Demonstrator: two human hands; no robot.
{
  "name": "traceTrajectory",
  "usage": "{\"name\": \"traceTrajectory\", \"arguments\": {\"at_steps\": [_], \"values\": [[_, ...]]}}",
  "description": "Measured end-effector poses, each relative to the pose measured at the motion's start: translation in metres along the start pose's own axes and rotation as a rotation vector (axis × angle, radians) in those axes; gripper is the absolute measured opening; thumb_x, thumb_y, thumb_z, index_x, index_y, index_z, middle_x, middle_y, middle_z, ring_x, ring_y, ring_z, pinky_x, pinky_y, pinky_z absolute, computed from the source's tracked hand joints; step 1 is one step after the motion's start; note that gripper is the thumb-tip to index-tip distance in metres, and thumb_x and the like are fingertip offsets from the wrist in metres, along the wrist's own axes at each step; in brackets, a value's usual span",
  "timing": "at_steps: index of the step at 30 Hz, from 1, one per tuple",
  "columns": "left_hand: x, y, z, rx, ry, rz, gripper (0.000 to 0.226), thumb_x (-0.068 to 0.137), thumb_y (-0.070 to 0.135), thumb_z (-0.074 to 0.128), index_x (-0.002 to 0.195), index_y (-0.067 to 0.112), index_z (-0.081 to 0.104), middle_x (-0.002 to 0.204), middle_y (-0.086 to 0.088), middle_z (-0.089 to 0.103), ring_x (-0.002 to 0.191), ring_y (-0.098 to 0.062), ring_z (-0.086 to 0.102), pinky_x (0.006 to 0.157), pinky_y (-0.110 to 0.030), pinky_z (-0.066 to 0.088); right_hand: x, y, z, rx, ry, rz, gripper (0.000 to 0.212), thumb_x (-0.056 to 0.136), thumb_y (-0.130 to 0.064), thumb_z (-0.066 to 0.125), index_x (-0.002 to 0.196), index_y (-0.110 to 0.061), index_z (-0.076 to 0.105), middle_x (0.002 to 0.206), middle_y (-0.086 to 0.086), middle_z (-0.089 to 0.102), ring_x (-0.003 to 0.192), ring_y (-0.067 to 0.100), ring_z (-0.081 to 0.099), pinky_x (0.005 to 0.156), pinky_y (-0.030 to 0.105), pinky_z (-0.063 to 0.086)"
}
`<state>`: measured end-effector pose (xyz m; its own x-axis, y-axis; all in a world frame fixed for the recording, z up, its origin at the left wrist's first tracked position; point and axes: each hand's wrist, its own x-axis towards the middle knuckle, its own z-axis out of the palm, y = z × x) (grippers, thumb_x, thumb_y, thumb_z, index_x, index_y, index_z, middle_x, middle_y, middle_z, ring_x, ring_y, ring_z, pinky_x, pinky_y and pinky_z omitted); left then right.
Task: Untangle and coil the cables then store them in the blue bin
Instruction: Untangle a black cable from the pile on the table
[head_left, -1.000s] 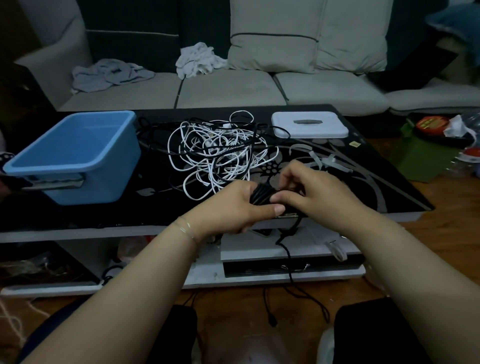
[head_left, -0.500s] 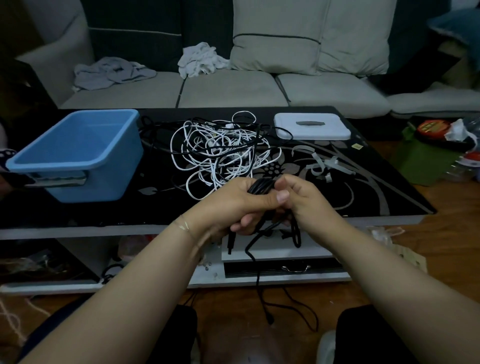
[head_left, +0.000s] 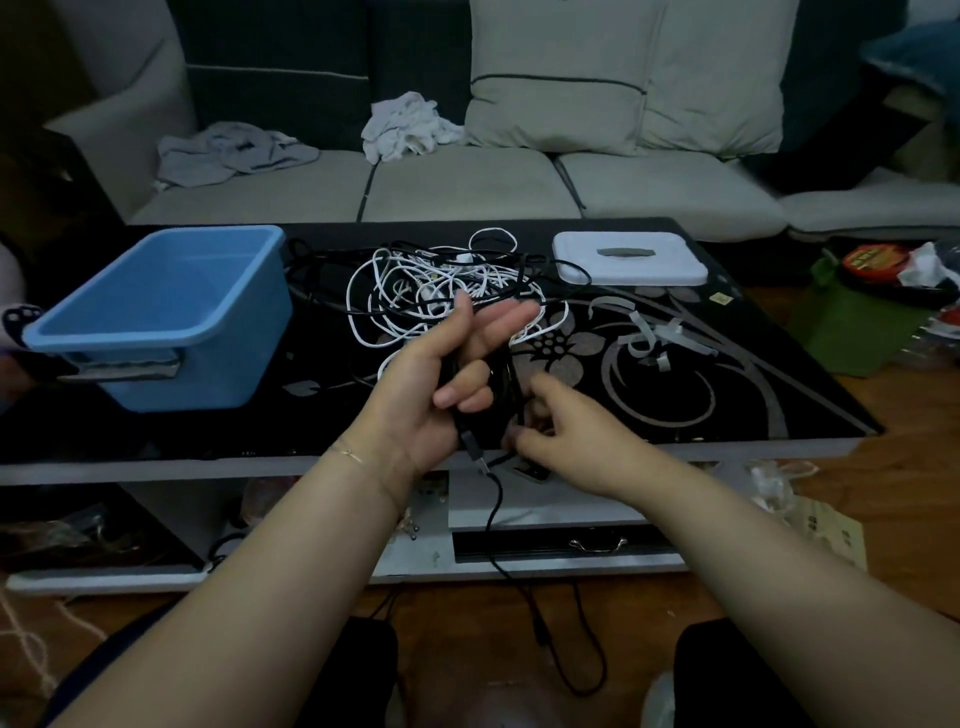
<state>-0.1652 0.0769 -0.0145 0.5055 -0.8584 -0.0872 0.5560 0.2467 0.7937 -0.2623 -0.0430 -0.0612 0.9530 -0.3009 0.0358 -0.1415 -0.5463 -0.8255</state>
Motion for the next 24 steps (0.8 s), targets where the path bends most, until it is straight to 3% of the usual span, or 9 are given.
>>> {"name": "traceTrajectory", "arguments": {"at_steps": [2, 5, 8, 10, 13, 16, 20, 21, 24], "values": [[-0.002, 0.001, 0.000, 0.006, -0.024, 0.009, 0.039, 0.102, 0.036, 0.031, 0.109, 0.007, 0.058, 0.122, -0.001, 0.068, 0.030, -0.004, 0.025, 0.041, -0.013, 0.022, -0.003, -0.002, 0.003, 0.025, -0.080, 0.045, 0.025, 0.087, -0.009, 0.059, 0.104, -0.026, 0.051, 0.094, 0.012, 0.070, 0.071, 0.027, 0.070, 0.074, 0.047, 0.057], [-0.002, -0.001, 0.003, 0.060, -0.012, 0.072, 0.035, 0.103, 0.026, 0.029, 0.118, 0.005, 0.053, 0.128, -0.003, 0.064, 0.036, -0.004, 0.026, 0.044, -0.015, 0.028, -0.005, -0.004, 0.001, 0.081, -0.133, 0.088, 0.034, 0.086, -0.005, 0.058, 0.110, -0.029, 0.052, 0.086, 0.010, 0.071, 0.067, 0.021, 0.071, 0.068, 0.037, 0.057], [0.004, -0.003, 0.003, 0.079, 0.061, 0.174, 0.033, 0.102, 0.020, 0.032, 0.127, 0.003, 0.046, 0.126, -0.002, 0.065, 0.039, -0.004, 0.030, 0.046, -0.015, 0.033, -0.006, -0.006, 0.003, 0.118, -0.134, 0.087, 0.033, 0.084, 0.002, 0.063, 0.092, -0.030, 0.059, 0.072, 0.000, 0.060, 0.068, 0.012, 0.059, 0.066, 0.024, 0.046], [0.008, -0.002, 0.003, 0.039, 0.129, 0.238, 0.028, 0.101, 0.017, 0.036, 0.124, 0.003, 0.047, 0.122, -0.003, 0.067, 0.040, -0.004, 0.032, 0.046, -0.016, 0.035, -0.008, -0.009, 0.010, 0.336, -0.094, 0.117, 0.030, 0.084, 0.006, 0.062, 0.082, -0.023, 0.064, 0.074, 0.004, 0.061, 0.077, 0.016, 0.056, 0.068, 0.022, 0.045], [0.011, 0.005, -0.001, -0.074, 0.243, 0.303, 0.020, 0.099, 0.011, 0.039, 0.098, 0.006, 0.058, 0.110, -0.002, 0.072, 0.041, -0.004, 0.035, 0.045, -0.015, 0.037, -0.011, -0.015, 0.016, 0.905, -0.083, 0.271, 0.026, 0.089, 0.008, 0.051, 0.086, -0.011, 0.069, 0.075, 0.004, 0.067, 0.072, 0.018, 0.063, 0.067, 0.030, 0.057], [0.014, 0.012, -0.010, -0.188, 0.309, 0.291, 0.019, 0.098, 0.010, 0.041, 0.094, 0.008, 0.059, 0.093, 0.003, 0.073, 0.043, -0.002, 0.041, 0.045, -0.015, 0.038, -0.014, -0.018, 0.016, 0.994, -0.152, 0.333, 0.028, 0.092, 0.006, 0.044, 0.097, -0.008, 0.068, 0.068, 0.001, 0.064, 0.056, 0.012, 0.062, 0.048, 0.027, 0.056], [0.013, 0.014, -0.011, -0.190, 0.379, 0.278, 0.023, 0.099, 0.012, 0.042, 0.088, 0.007, 0.062, 0.067, 0.007, 0.068, 0.047, -0.002, 0.051, 0.048, -0.014, 0.043, -0.011, -0.016, 0.014, 0.948, -0.182, 0.326, 0.032, 0.092, 0.012, 0.037, 0.113, 0.003, 0.060, 0.059, -0.004, 0.063, 0.059, 0.015, 0.062, 0.079, 0.042, 0.057], [0.014, 0.014, -0.010, -0.178, 0.389, 0.280, 0.025, 0.099, 0.012, 0.042, 0.085, 0.007, 0.061, 0.062, 0.006, 0.065, 0.047, -0.002, 0.053, 0.049, -0.013, 0.043, -0.011, -0.016, 0.014, 0.969, -0.192, 0.333, 0.034, 0.092, 0.014, 0.036, 0.115, 0.004, 0.058, 0.058, -0.003, 0.062, 0.058, 0.015, 0.062, 0.080, 0.043, 0.058], [0.014, 0.013, -0.011, -0.183, 0.393, 0.281, 0.026, 0.100, 0.012, 0.040, 0.086, 0.005, 0.062, 0.059, 0.006, 0.063, 0.046, -0.002, 0.054, 0.049, -0.013, 0.043, -0.012, -0.018, 0.017, 1.018, -0.202, 0.353, 0.039, 0.090, 0.015, 0.033, 0.121, 0.004, 0.056, 0.061, -0.001, 0.055, 0.047, 0.010, 0.050, 0.046, 0.025, 0.052]]}}
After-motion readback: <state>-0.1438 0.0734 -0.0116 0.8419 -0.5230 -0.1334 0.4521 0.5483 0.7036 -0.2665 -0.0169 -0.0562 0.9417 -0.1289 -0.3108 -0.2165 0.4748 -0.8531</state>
